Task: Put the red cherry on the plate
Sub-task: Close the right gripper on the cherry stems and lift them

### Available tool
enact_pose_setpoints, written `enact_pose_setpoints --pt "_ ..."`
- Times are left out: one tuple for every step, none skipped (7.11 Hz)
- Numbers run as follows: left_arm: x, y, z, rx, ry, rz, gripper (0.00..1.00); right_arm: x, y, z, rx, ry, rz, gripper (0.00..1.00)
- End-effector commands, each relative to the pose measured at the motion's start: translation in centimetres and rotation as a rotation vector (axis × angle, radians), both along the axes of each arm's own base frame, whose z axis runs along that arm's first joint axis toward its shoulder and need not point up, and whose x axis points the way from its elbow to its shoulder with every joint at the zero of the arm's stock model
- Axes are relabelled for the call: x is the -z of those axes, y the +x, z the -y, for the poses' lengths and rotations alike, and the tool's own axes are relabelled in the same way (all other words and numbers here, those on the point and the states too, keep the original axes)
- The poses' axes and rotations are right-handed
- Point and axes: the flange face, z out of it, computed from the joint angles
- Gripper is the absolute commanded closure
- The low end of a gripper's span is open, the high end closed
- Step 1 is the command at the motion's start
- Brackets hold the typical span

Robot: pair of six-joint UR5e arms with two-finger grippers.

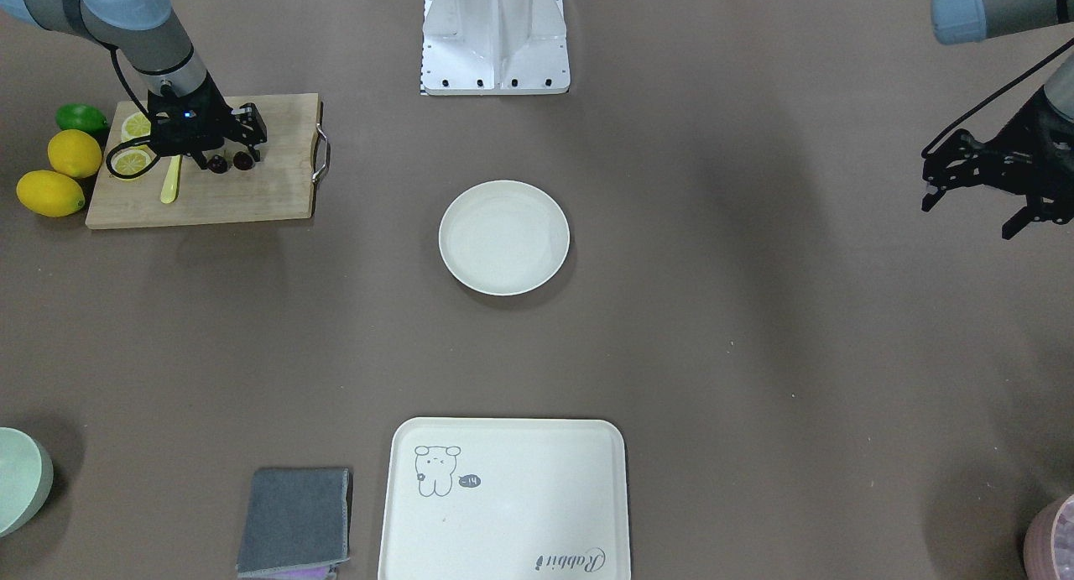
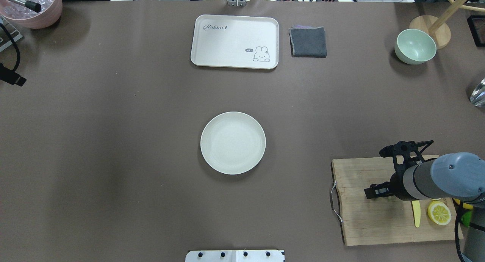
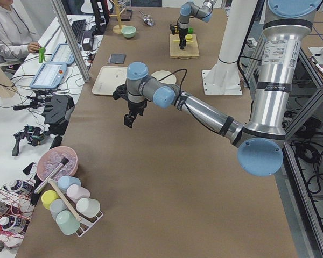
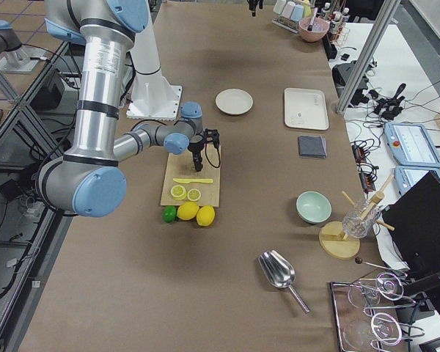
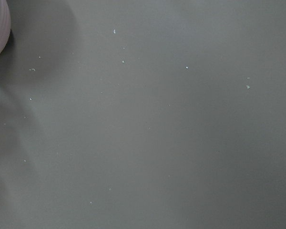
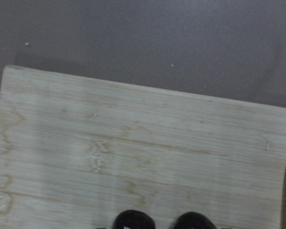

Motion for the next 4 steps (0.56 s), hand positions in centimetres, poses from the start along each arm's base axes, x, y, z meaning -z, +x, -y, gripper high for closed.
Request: enact_pose_setpoints --pt "0.0 0.0 0.0 -0.001 0.001 0.000 0.02 0.1 0.0 0.0 0.000 0.001 0.002 0.61" --pt "0.0 0.0 0.0 -0.001 0.001 0.000 0.02 0.3 0.0 0.0 0.001 0.002 0.005 0.80" --pt "0.0 0.1 0.0 -0.002 0.000 -0.001 0.02 0.4 0.1 0.0 -0.001 0.003 0.008 0.84" --pt "-0.1 0.1 0.0 -0.001 -0.002 0.001 0.02 1.4 0.4 0.1 -0.002 0.006 0.027 0.84"
